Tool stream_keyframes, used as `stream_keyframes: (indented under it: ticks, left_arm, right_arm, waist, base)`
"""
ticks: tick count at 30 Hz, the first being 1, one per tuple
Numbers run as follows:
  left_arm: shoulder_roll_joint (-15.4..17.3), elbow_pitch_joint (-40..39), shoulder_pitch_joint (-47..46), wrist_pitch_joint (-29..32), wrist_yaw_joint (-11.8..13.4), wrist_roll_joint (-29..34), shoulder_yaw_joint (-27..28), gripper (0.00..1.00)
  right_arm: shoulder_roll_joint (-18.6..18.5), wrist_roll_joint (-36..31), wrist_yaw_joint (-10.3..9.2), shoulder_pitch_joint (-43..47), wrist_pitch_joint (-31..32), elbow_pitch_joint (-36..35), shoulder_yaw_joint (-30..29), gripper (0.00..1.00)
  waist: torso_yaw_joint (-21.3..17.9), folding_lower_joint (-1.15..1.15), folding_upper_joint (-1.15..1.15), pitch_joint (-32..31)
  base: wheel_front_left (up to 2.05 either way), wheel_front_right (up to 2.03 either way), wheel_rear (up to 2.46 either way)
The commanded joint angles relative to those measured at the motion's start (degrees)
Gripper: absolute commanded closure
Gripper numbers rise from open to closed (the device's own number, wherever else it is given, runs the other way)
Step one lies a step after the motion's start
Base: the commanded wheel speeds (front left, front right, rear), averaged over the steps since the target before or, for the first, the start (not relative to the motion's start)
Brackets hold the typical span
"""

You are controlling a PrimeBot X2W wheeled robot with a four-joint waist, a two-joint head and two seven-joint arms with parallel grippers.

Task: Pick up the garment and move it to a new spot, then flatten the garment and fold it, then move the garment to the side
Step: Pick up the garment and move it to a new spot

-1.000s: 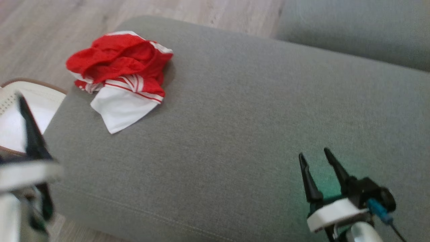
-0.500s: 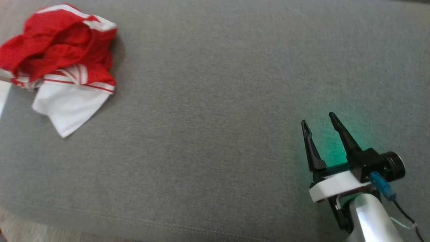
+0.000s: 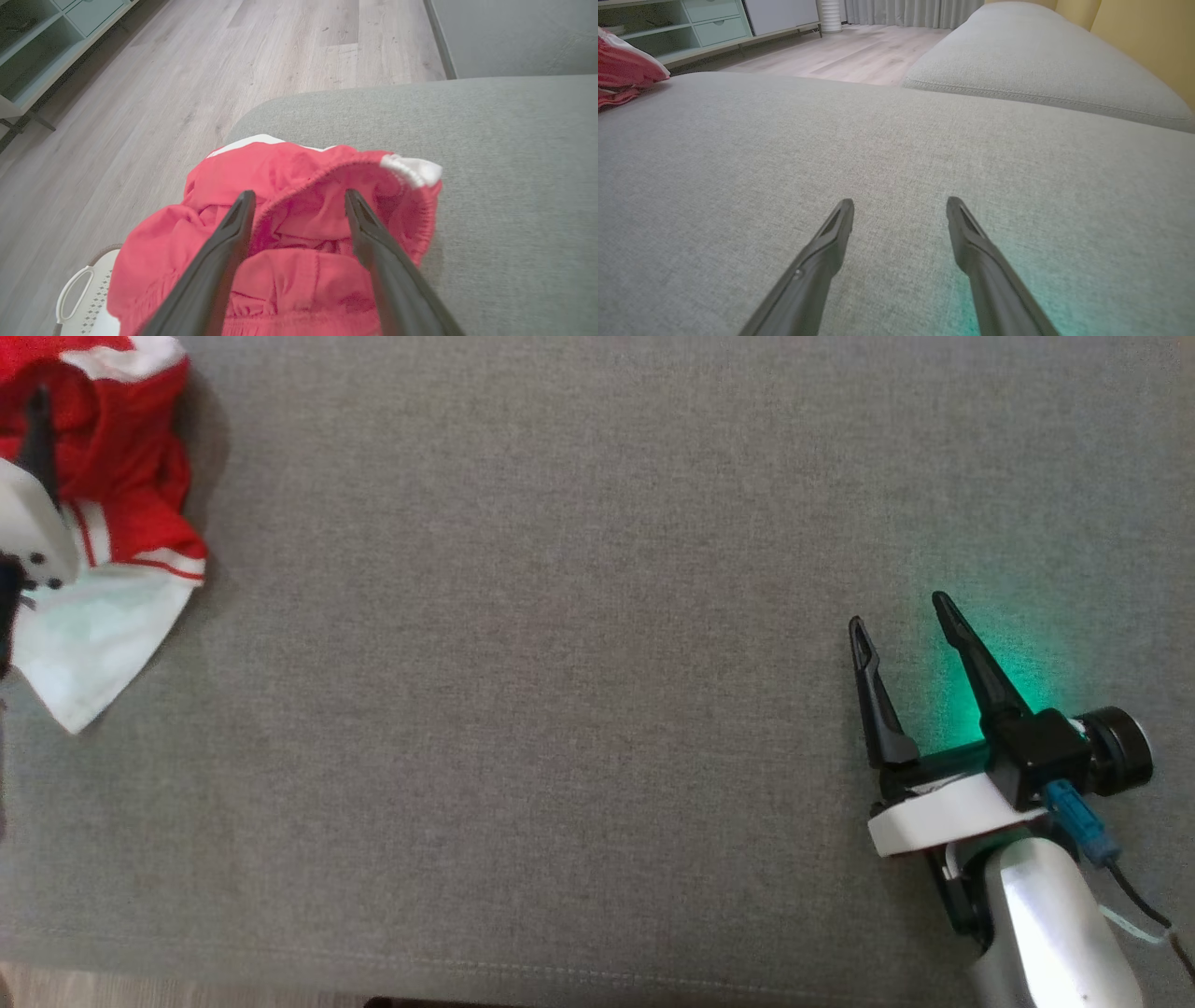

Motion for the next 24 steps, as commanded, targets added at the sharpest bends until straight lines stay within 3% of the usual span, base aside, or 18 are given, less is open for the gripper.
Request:
stream_keyframes:
  ticks: [1, 13, 14, 15, 16, 18, 24]
  left_arm:
    - [4.52, -0.94, -3.28, -0.40, 0.12, 0.63, 1.64, 0.00]
    - [5.10, 8.73, -8.37, -4.30, -0.18, 2.71, -1.43, 0.00]
    - [4.86, 9.95, -9.09, -4.64, -0.45, 2.57, -2.07, 0.37]
    - [4.78, 10.47, -9.38, -4.78, -0.58, 2.53, -2.44, 0.56]
    - [4.78, 10.47, -9.38, -4.78, -0.58, 2.53, -2.44, 0.56]
    - [4.57, 11.34, -9.87, -5.15, -0.78, 2.43, -3.14, 1.00]
    - [4.92, 12.62, -11.05, -9.62, -0.60, 3.61, -4.56, 1.00]
  right_arm:
    - [-0.16, -0.44, 0.23, -0.07, 0.25, -2.28, 1.45, 0.00]
    - [-0.16, -0.78, 0.23, -0.18, 1.06, -4.86, 1.74, 0.00]
    - [-0.16, -0.77, 0.23, -0.28, 0.99, -4.94, 1.67, 0.00]
    - [-0.16, -0.76, 0.23, -0.33, 0.96, -4.94, 1.67, 0.00]
    - [-0.16, -0.76, 0.23, -0.33, 0.96, -4.94, 1.67, 0.00]
    - [-0.16, -0.66, 0.23, -0.50, 0.91, -4.89, 1.67, 0.00]
    - [-0.16, -0.07, 0.23, -1.18, 0.06, -4.66, 1.65, 0.00]
  waist:
    - [-0.34, -0.01, 0.00, 1.30]
    - [-0.78, -0.01, 0.00, 5.71]
    - [-0.76, -0.01, 0.00, 6.00]
    - [-0.77, -0.01, 0.00, 6.10]
    - [-0.77, -0.01, 0.00, 6.10]
    - [-0.75, -0.01, 0.00, 6.21]
    - [-0.79, -0.01, 0.00, 5.21]
  base:
    - [0.00, 0.00, 0.00]
    - [0.00, 0.00, 0.00]
    - [0.00, 0.00, 0.00]
    - [0.00, 0.00, 0.00]
    - [0.00, 0.00, 0.00]
    - [0.00, 0.00, 0.00]
    - [0.00, 0.00, 0.00]
